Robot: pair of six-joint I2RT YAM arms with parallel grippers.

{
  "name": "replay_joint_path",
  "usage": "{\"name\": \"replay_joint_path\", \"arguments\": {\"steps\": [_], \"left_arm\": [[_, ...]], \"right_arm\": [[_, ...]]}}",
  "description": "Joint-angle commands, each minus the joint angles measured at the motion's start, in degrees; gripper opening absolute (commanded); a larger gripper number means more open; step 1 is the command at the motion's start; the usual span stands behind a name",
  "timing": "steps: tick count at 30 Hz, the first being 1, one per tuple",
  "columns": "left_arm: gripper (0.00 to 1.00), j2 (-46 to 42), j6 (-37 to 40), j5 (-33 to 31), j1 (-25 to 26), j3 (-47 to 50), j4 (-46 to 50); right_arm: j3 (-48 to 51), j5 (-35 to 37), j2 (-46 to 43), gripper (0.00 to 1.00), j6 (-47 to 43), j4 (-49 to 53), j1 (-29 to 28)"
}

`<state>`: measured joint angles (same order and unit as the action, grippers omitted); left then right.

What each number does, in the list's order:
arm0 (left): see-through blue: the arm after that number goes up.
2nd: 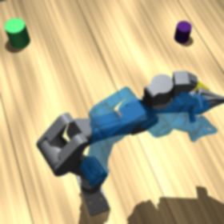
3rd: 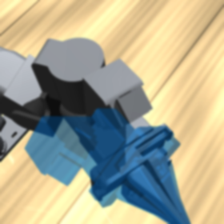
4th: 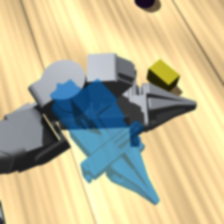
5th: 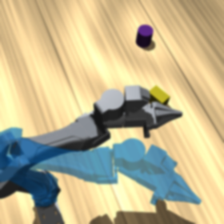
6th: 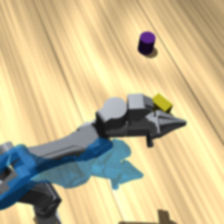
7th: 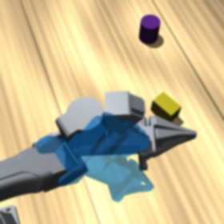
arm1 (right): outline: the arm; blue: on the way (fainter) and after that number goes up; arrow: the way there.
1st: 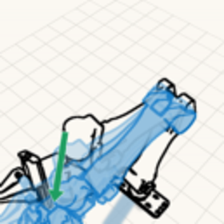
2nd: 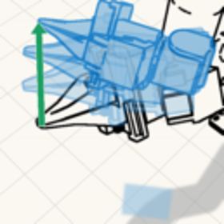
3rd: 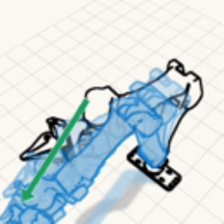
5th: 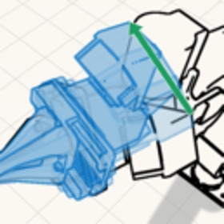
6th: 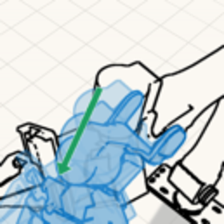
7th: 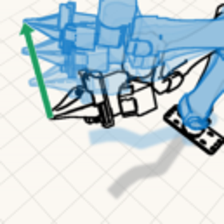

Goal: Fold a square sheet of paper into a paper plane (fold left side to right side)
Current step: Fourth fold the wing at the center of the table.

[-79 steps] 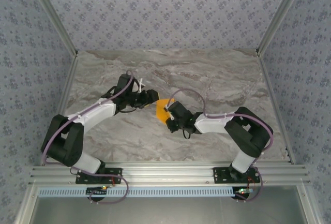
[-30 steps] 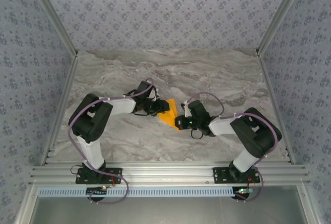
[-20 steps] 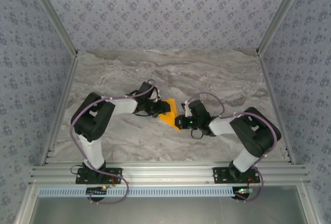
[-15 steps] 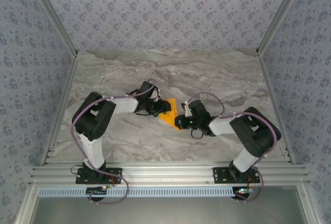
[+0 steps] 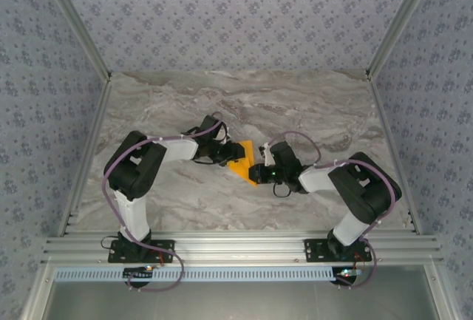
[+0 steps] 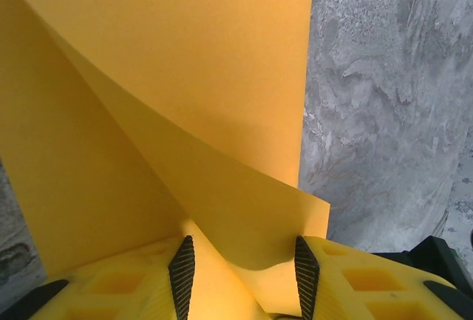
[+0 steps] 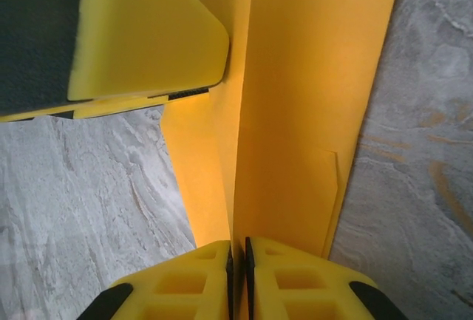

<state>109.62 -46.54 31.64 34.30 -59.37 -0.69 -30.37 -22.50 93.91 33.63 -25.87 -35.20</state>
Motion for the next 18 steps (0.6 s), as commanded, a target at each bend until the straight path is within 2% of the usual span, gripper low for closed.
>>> {"name": "replay_joint_path", "arguments": {"steps": [1,5,9,18], "left_arm": [[0.43,1.47,1.43,-2.13,0.50,-0.52,2.71],[0.43,1.41,1.39,-2.15,0.55,-0.57,2.71],[0.43,1.33,1.37,-2.19,0.50,-0.58,2.71],[0.43,1.03,1.46,-2.10,0.51,-0.42,2.62]], "right_arm": [[-1.84,-2.05,-0.49,0.15,-1.41,1.02,1.12],[-2.00,-4.40,-2.93,0.22,-1.43,1.30,3.49],[-2.52,-9.71,-3.30,0.32,-1.31,0.63,6.26],[-6.18,-15.14,2.76,0.32,0.51,-0.79,8.22]]}}
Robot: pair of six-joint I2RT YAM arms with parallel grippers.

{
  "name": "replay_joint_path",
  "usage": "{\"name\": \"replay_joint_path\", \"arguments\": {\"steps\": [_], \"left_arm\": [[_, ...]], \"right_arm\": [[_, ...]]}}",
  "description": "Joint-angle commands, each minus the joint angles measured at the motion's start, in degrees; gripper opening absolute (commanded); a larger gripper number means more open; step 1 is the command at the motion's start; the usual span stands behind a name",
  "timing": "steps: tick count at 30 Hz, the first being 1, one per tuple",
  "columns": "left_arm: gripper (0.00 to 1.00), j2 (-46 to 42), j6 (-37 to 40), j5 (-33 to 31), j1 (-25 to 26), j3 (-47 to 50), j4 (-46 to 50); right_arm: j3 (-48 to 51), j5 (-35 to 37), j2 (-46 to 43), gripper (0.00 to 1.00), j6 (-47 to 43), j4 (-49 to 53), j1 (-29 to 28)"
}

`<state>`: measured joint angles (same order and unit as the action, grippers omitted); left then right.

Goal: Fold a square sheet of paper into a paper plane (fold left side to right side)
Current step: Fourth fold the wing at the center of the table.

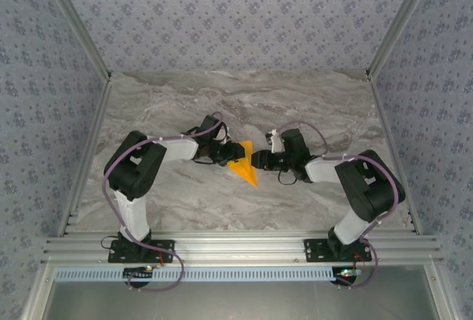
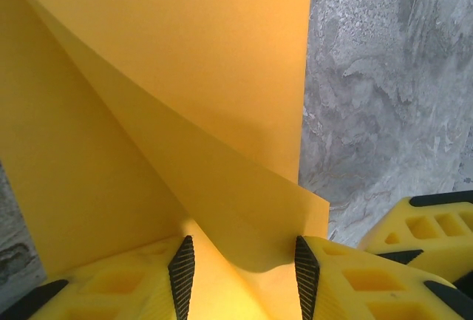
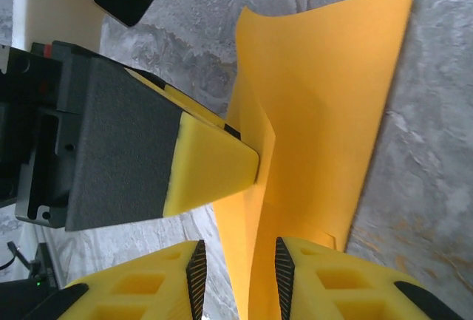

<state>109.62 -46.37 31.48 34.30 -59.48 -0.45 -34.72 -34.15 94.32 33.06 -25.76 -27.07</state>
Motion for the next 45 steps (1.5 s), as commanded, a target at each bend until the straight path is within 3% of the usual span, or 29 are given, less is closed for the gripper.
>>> {"name": "replay_joint_path", "arguments": {"steps": [1,10,23,45], "left_arm": [[0.43,1.03,1.20,-1.93,0.57,-0.28,2.45],[0.43,0.48,1.35,-1.92,0.50,-0.19,2.38],[0.43,0.33,1.29,-1.89,0.54,-0.19,2.48],[0.43,0.15,1.41,-1.71,0.58,-0.19,2.74]], "right_arm": [[-2.16,-3.68,2.81,0.32,1.26,-1.12,-0.02],[-4.34,-3.07,6.32,0.29,1.16,-0.12,-0.76],[-5.98,-0.67,6.68,0.02,-1.57,5.34,-0.70],[-7.48,3.10,7.00,0.02,-5.48,11.54,0.69]]}}
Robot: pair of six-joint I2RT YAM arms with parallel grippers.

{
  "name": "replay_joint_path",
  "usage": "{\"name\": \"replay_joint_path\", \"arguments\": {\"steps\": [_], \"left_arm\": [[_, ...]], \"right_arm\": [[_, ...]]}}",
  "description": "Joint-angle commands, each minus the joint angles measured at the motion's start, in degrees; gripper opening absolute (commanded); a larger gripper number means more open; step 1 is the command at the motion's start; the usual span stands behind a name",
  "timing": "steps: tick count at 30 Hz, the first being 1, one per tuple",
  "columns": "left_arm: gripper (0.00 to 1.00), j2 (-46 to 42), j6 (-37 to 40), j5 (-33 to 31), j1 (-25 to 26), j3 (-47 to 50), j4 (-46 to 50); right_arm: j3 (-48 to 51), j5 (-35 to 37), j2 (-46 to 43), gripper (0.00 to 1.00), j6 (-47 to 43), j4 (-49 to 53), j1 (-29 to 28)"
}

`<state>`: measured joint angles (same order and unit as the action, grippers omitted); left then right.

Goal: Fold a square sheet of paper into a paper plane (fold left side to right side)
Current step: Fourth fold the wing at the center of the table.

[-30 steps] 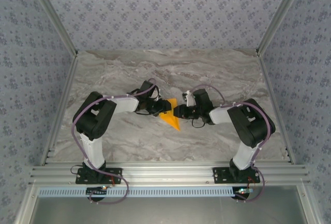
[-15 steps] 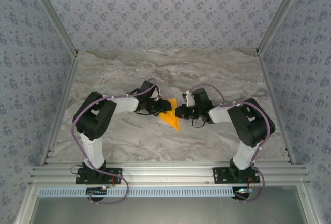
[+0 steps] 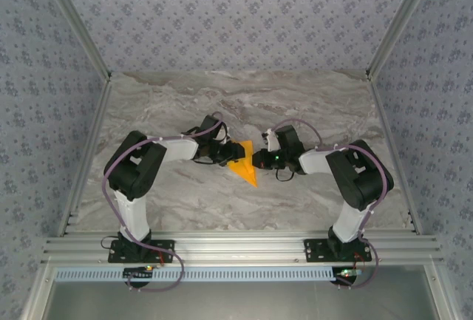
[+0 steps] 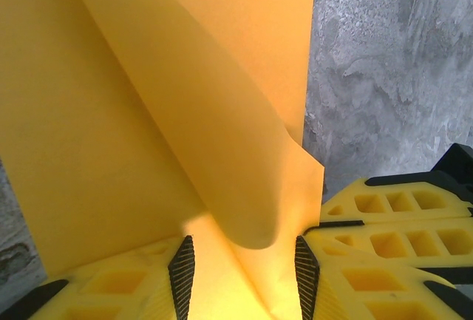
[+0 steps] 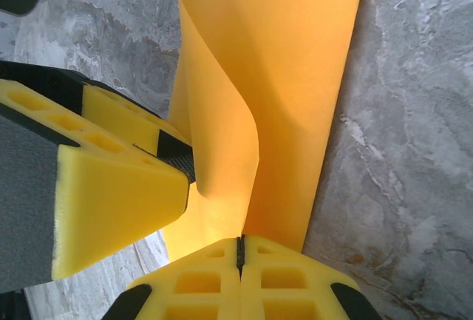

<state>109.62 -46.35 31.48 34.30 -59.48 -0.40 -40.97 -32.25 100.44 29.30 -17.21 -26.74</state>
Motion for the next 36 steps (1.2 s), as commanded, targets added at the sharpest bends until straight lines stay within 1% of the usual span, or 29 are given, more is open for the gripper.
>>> {"name": "replay_joint_path", "arguments": {"steps": [1,16,36], "left_arm": [[0.43,0.11,1.37,-1.68,0.50,-0.19,2.72],[0.43,0.14,1.35,-1.60,0.52,-0.19,2.73],[0.43,-0.07,1.40,-1.43,0.59,0.14,2.43]], "right_arm": [[-1.34,1.22,0.99,0.02,-1.79,3.14,0.45],[-2.08,2.60,2.38,0.02,-3.28,4.80,0.33],[-3.67,4.93,3.25,0.02,-5.67,9.96,-0.14]]}}
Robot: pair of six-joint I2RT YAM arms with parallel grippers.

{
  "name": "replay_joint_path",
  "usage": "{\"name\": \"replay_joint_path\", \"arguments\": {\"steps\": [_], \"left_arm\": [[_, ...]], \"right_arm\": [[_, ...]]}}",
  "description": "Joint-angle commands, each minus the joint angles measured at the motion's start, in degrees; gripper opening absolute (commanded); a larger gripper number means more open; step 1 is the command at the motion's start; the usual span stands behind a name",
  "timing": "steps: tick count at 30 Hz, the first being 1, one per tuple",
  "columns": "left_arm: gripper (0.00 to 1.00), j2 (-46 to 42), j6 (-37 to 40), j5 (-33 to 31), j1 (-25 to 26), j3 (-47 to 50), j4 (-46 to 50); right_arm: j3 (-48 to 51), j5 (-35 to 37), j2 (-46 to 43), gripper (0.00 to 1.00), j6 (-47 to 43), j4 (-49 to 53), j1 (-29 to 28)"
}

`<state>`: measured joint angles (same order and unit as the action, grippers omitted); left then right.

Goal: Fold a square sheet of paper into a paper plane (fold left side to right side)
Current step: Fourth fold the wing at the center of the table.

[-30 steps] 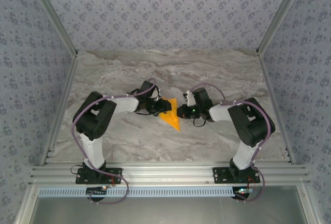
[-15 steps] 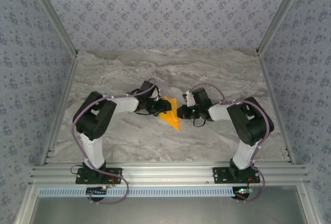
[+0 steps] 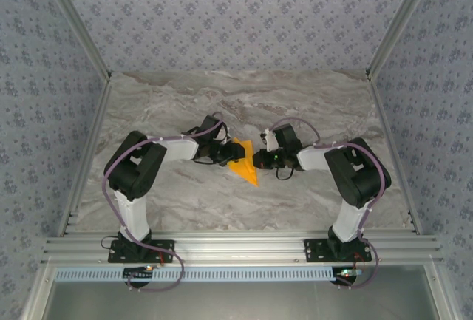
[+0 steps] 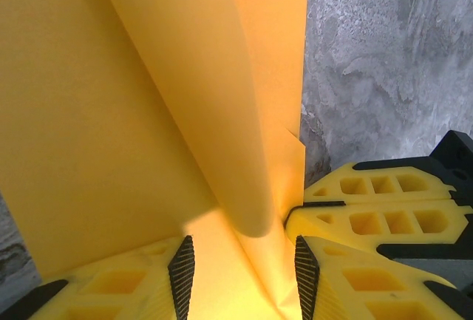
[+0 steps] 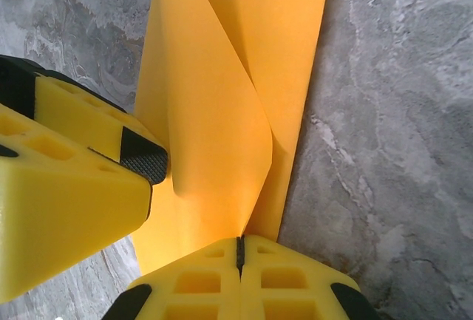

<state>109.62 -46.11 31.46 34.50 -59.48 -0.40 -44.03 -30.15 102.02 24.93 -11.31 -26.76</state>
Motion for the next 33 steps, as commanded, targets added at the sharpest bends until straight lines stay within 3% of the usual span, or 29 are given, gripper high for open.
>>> {"name": "replay_joint_path", "arguments": {"steps": [1,9,13,19,33], "left_arm": [[0.43,-0.11,1.12,-1.36,0.40,0.11,2.35],[0.42,-4.16,2.29,-1.68,0.40,-0.87,4.00],[0.34,-5.13,3.04,-1.05,0.50,-2.33,5.21],[0.22,-1.53,4.27,0.35,1.73,-7.15,6.81],[0.20,5.90,5.49,-0.62,1.79,-11.55,8.28]], "right_arm": [[-0.72,2.90,1.95,0.02,-1.39,4.42,-0.21],[-0.93,4.49,3.46,0.02,-0.26,8.97,-0.64],[-0.59,4.97,3.69,0.02,0.28,9.99,-0.84],[-0.60,5.28,4.11,0.02,0.30,10.54,-1.19],[-1.23,6.59,3.80,0.01,-1.15,13.04,-1.85]]}}
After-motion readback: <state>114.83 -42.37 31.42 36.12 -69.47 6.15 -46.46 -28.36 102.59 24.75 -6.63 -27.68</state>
